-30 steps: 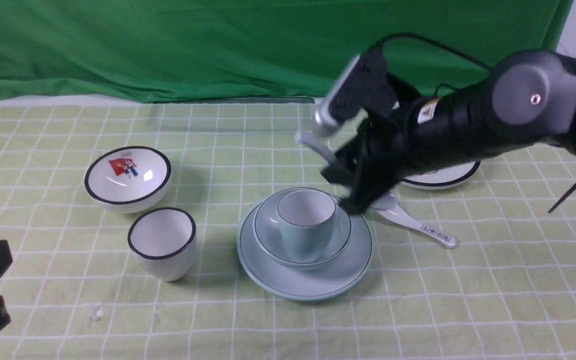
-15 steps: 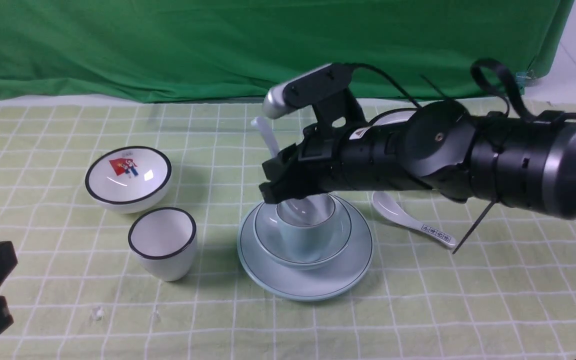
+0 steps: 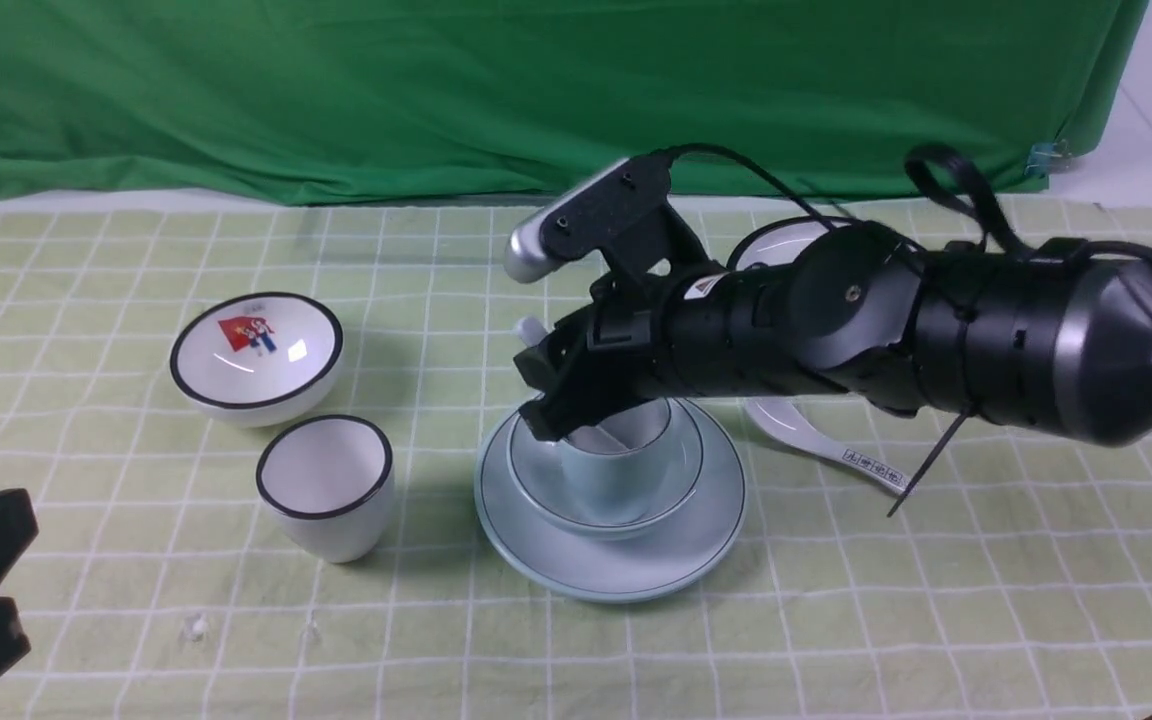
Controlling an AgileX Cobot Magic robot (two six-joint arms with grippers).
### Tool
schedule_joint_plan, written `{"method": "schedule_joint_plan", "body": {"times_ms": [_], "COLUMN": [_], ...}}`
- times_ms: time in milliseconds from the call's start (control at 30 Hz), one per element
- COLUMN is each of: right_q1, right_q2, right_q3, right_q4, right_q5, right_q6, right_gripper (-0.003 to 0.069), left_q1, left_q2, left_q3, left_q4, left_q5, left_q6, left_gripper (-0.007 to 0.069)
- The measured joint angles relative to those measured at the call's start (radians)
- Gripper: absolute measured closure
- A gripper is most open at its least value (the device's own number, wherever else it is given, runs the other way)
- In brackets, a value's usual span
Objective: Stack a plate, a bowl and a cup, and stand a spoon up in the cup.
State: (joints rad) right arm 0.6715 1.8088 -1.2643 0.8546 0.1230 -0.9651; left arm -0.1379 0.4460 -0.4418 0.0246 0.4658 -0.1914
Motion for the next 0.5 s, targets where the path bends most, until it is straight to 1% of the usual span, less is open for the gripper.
{"method": "schedule_joint_plan", "body": {"times_ms": [33,100,133,167,233,267,333,367,500], "right_q1": [0.0,0.0,0.0,0.0,0.0,0.0,0.0,0.0,0.0], "right_q2": [-0.004,-0.062,-0.078,-0.081,-0.107,-0.106,-0.102,-0.084,-0.042], "right_q3": [0.0,0.0,0.0,0.0,-0.003,-0.003,-0.002,-0.002,-0.002], "right_q4": [-0.006,-0.128,-0.17,-0.181,-0.356,-0.395,-0.429,-0.474,-0.502], "right_q5": [0.003,0.086,0.123,0.132,0.274,0.295,0.309,0.32,0.318], "right_q6": [0.0,0.005,0.015,0.02,0.11,0.13,0.146,0.169,0.197], "right_gripper": [0.0326,0.0381,0.0409,0.0417,0.0553,0.0594,0.0618,0.0643,0.0648], "left_q1": [0.0,0.0,0.0,0.0,0.0,0.0,0.0,0.0,0.0], "left_q2": [0.0,0.0,0.0,0.0,0.0,0.0,0.0,0.0,0.0], "left_q3": [0.0,0.0,0.0,0.0,0.0,0.0,0.0,0.0,0.0], "left_q4": [0.0,0.0,0.0,0.0,0.001,0.001,0.001,0.001,0.001], "left_q5": [0.0,0.0,0.0,0.0,0.0,0.0,0.0,0.0,-0.002], "left_q6": [0.0,0.0,0.0,0.0,0.0,0.002,0.003,0.004,0.004], "left_gripper": [0.0436,0.0436,0.0436,0.0436,0.0436,0.0436,0.0436,0.0436,0.0436]}}
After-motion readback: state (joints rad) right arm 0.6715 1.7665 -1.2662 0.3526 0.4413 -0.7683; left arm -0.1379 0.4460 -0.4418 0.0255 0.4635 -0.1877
